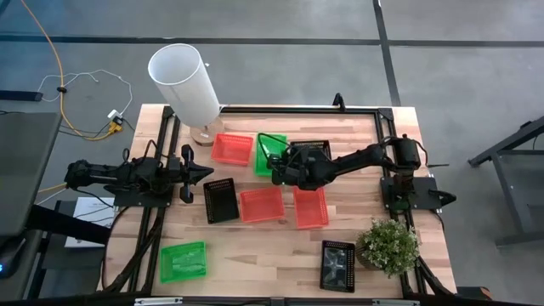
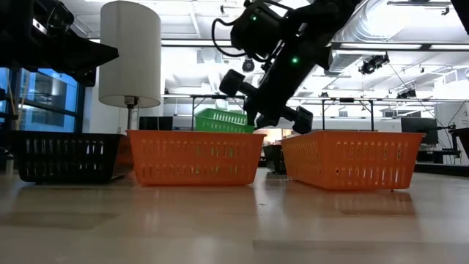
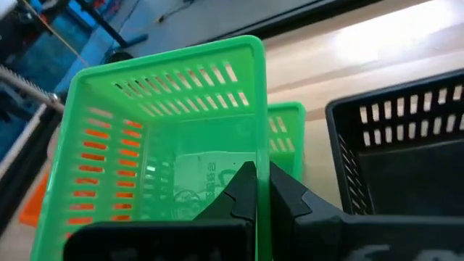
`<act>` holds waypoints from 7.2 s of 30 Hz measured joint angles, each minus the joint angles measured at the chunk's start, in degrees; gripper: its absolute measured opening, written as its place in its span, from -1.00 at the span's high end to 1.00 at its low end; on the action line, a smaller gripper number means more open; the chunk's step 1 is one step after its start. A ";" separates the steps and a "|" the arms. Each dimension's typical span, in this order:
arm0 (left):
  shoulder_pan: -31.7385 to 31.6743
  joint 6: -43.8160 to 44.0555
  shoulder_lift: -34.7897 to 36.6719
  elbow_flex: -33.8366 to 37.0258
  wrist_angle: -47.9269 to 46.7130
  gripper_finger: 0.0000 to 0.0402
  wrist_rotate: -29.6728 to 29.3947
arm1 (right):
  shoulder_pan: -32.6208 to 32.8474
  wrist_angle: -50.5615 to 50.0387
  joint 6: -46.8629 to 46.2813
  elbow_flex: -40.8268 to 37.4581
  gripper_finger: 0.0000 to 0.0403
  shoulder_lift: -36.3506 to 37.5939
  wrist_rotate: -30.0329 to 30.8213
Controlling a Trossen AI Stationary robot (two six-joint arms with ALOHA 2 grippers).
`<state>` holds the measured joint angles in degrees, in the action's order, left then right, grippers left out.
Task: Stack baskets by color
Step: Stack the top right green bin on top of the top left green bin, then stack the bottom green bin on top of the top green bin
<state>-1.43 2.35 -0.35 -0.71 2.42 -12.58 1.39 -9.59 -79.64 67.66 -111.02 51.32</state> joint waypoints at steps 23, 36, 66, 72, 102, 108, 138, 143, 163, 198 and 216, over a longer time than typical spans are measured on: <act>0.00 0.02 0.00 -0.02 0.00 1.00 0.00 | -1.42 -11.68 17.03 9.43 0.08 0.11 -5.31; 0.01 0.01 0.00 0.00 0.00 1.00 -0.01 | 1.08 -45.31 35.50 21.42 -0.21 0.52 -4.93; 0.00 0.00 0.01 0.00 0.00 1.00 0.00 | 3.80 67.73 75.88 -54.92 -0.21 54.07 -33.47; 0.01 0.02 0.01 -0.02 0.06 1.00 0.00 | 3.80 64.34 78.60 -54.40 -0.21 54.14 -32.82; 0.00 0.44 0.01 0.00 1.68 1.00 -0.23 | -0.32 53.78 76.81 -54.23 -0.18 54.12 -37.33; 0.02 -0.44 0.01 0.00 1.66 1.00 -0.24 | -2.98 51.63 75.43 -54.23 0.25 54.12 -38.28; 0.06 3.58 -8.88 -0.02 17.12 0.05 4.52 | -4.90 50.96 78.60 -54.23 1.00 54.12 -37.16; 0.11 7.86 -16.12 -3.10 21.49 -0.31 9.16 | -4.90 50.98 79.99 -54.23 1.00 54.12 -34.85; 13.49 15.46 -49.65 -38.70 -22.02 -0.45 8.16 | -4.90 51.96 81.30 -54.23 1.00 54.12 -35.42; 48.17 69.23 -73.39 -34.57 -38.38 -0.43 11.24 | -4.90 49.98 80.09 -54.23 1.00 54.10 -35.70; 47.96 67.67 -76.07 -33.48 -37.05 0.76 17.54 | -4.90 49.60 80.09 -54.23 1.00 54.10 -35.44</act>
<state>46.53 70.02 -76.42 -34.20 -34.64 4.96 -3.51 40.01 0.45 13.43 -56.93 15.88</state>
